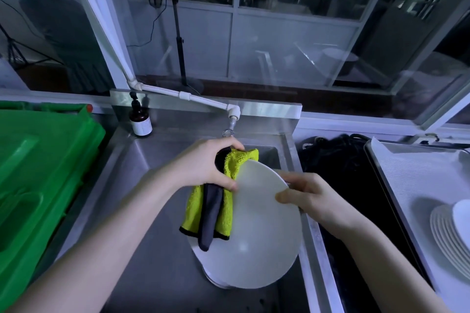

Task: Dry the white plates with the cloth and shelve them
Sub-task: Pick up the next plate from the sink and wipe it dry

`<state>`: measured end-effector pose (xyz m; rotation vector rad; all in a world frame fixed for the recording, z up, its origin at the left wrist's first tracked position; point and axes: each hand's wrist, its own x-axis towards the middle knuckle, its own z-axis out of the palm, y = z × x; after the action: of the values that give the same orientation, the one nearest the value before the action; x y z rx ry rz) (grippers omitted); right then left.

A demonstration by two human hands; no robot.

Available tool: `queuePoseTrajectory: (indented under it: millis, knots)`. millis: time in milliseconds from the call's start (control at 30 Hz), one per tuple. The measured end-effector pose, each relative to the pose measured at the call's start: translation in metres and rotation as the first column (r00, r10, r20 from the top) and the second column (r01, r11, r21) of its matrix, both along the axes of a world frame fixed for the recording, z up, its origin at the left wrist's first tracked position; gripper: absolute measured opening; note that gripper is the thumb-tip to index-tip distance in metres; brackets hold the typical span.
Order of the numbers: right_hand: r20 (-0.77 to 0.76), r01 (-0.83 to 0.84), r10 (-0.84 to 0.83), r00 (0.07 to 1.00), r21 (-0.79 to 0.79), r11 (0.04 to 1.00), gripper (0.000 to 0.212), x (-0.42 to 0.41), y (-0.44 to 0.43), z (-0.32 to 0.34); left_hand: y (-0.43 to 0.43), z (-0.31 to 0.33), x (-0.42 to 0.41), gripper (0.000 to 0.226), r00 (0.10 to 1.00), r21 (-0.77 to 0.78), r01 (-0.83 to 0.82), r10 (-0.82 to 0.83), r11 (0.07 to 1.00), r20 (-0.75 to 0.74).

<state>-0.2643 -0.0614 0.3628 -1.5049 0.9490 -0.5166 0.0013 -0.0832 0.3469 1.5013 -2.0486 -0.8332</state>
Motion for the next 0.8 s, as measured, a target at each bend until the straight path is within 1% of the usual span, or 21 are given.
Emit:
queuePoseTrajectory:
  millis: [67, 133, 200, 267, 333, 400, 467, 533, 600, 700, 767, 800]
  knots:
    - [-0.035, -0.073, 0.073, 0.997, -0.02, 0.997, 0.048, 0.006, -0.008, 0.003, 0.0, 0.001, -0.005, 0.072, 1.0, -0.018, -0.009, 0.009, 1.0, 0.02]
    - [-0.098, -0.106, 0.098, 0.99, -0.079, 0.991, 0.041, 0.013, -0.013, 0.002, 0.002, -0.002, -0.009, 0.07, 0.999, -0.035, -0.036, 0.037, 0.999, 0.019]
    - [-0.195, -0.072, 0.032, 0.98, -0.2, 0.977, 0.032, 0.017, -0.017, -0.002, 0.007, -0.008, -0.009, 0.075, 0.997, -0.006, -0.067, 0.067, 0.998, -0.023]
    - [-0.242, -0.006, -0.07, 0.968, -0.3, 0.954, 0.025, 0.017, -0.021, -0.008, 0.015, -0.017, -0.002, 0.084, 0.993, 0.094, -0.044, 0.054, 0.995, -0.106]
    - [-0.241, 0.042, -0.13, 0.962, -0.337, 0.941, 0.022, 0.012, -0.025, -0.01, 0.026, -0.03, 0.004, 0.083, 0.974, 0.154, -0.027, 0.061, 0.988, -0.218]
    - [-0.201, 0.069, -0.145, 0.969, -0.345, 0.936, 0.021, 0.007, -0.026, -0.011, 0.035, -0.042, 0.005, 0.069, 0.936, 0.146, -0.115, 0.157, 0.982, -0.315]
    - [-0.103, 0.145, -0.19, 0.976, -0.339, 0.93, 0.022, 0.004, -0.025, -0.008, 0.042, -0.047, 0.004, 0.054, 0.888, 0.14, -0.22, 0.258, 0.965, -0.38]
    - [-0.059, 0.197, -0.23, 0.971, -0.345, 0.918, 0.022, 0.002, -0.027, -0.004, 0.042, -0.042, 0.006, 0.041, 0.881, 0.122, -0.277, 0.302, 0.953, -0.363]
    - [-0.126, 0.154, -0.216, 0.968, -0.378, 0.913, 0.018, 0.007, -0.029, 0.001, 0.038, -0.033, 0.008, 0.037, 0.929, 0.073, -0.238, 0.249, 0.969, -0.273]
    - [-0.274, 0.012, -0.152, 0.95, -0.453, 0.891, 0.018, 0.026, -0.025, 0.001, 0.026, -0.017, 0.003, 0.045, 0.972, 0.08, -0.127, 0.14, 0.989, -0.189]
    - [-0.36, -0.075, -0.129, 0.924, -0.5, 0.863, 0.018, 0.038, -0.021, -0.002, 0.019, -0.013, -0.002, 0.05, 0.988, 0.068, -0.104, 0.112, 0.992, -0.11]
    - [-0.378, -0.085, -0.134, 0.916, -0.509, 0.856, 0.018, 0.041, -0.02, -0.003, 0.017, -0.013, -0.004, 0.05, 0.99, 0.053, -0.109, 0.113, 0.993, -0.081]
